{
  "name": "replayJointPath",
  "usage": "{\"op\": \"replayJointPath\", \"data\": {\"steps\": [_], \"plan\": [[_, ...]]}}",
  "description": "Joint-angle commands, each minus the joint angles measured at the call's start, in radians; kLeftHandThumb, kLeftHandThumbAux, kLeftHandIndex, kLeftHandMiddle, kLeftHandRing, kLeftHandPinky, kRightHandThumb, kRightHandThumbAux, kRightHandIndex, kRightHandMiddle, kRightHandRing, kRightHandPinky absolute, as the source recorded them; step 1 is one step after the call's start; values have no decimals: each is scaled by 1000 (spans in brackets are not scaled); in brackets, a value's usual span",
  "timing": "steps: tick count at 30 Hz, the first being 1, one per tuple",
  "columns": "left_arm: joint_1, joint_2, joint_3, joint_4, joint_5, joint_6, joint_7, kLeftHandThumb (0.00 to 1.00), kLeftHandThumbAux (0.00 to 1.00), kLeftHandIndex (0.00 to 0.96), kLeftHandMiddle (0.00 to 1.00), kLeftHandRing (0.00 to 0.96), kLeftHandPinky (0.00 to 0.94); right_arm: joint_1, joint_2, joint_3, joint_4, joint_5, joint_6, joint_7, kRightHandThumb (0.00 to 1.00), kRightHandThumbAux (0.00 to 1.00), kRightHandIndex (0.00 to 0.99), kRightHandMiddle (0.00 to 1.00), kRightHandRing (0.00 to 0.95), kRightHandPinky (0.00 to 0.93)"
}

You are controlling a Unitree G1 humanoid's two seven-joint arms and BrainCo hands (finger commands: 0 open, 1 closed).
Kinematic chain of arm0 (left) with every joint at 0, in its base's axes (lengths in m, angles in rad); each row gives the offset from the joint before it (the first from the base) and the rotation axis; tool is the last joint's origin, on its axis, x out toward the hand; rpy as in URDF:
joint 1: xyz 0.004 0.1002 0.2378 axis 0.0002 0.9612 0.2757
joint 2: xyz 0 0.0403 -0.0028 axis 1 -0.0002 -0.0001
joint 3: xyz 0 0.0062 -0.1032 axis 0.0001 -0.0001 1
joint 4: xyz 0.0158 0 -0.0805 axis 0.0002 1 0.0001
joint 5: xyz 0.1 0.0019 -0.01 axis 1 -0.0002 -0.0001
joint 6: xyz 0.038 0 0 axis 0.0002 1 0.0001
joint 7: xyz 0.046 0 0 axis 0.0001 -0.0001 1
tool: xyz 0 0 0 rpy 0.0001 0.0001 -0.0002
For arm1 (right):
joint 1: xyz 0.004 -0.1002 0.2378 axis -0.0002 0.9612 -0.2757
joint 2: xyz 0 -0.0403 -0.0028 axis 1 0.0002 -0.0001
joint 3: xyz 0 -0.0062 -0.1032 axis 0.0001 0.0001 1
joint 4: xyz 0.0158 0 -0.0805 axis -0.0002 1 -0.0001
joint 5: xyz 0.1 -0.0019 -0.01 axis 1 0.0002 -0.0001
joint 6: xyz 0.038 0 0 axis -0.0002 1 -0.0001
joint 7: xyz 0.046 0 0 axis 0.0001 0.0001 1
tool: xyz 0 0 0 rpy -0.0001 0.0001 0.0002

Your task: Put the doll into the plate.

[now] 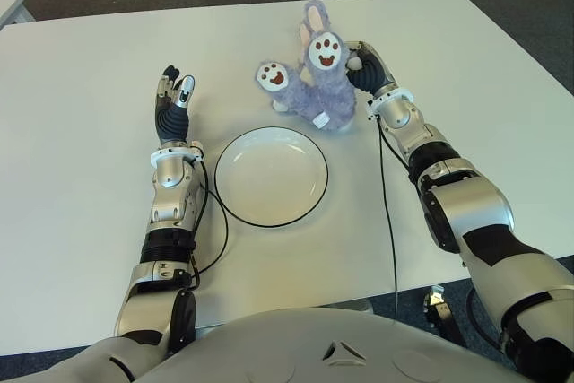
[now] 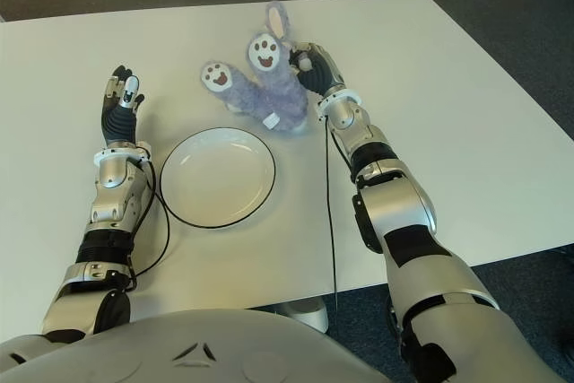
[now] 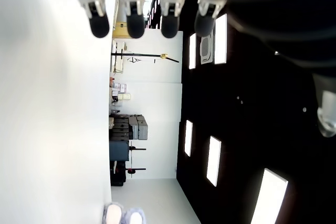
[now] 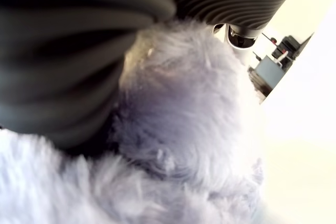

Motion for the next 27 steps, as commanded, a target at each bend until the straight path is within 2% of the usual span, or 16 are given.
{"op": "replayJointPath", "data": {"steps": [1, 4, 5, 6, 7, 23, 27], "plan": [[105, -38, 1, 33, -2, 9, -9, 0, 398, 0, 25, 7, 0, 31, 8, 31, 7, -37, -5, 4, 666, 729, 399, 351, 408, 430], [106, -38, 1, 32, -2, 9, -9, 0, 399, 0, 25, 7, 0, 29, 6, 37, 8, -44, -5, 3, 665, 729, 398, 343, 402, 421], [106, -38, 1, 32, -1, 9, -9, 0, 398, 0, 25, 7, 0, 29, 6, 38, 8, -46, -5, 3, 352, 635, 264, 332, 392, 409], [106, -38, 0, 31, -1, 9, -8, 0, 398, 0, 25, 6, 0, 29, 5, 41, 8, -48, -5, 3, 267, 613, 229, 329, 389, 406], [106, -38, 0, 31, -1, 10, -8, 0, 397, 0, 25, 6, 0, 28, 4, 43, 8, -49, -4, 3, 234, 599, 217, 325, 384, 404], [106, -37, 0, 28, -3, 20, -8, 0, 389, 0, 17, 0, 0, 20, -11, 89, 8, -83, 15, 16, 136, 524, 148, 280, 343, 383], [106, -38, 1, 28, -2, 22, -5, 0, 387, 0, 21, 3, 0, 18, -15, 98, 9, -85, 10, 29, 131, 506, 125, 243, 298, 320]]}}
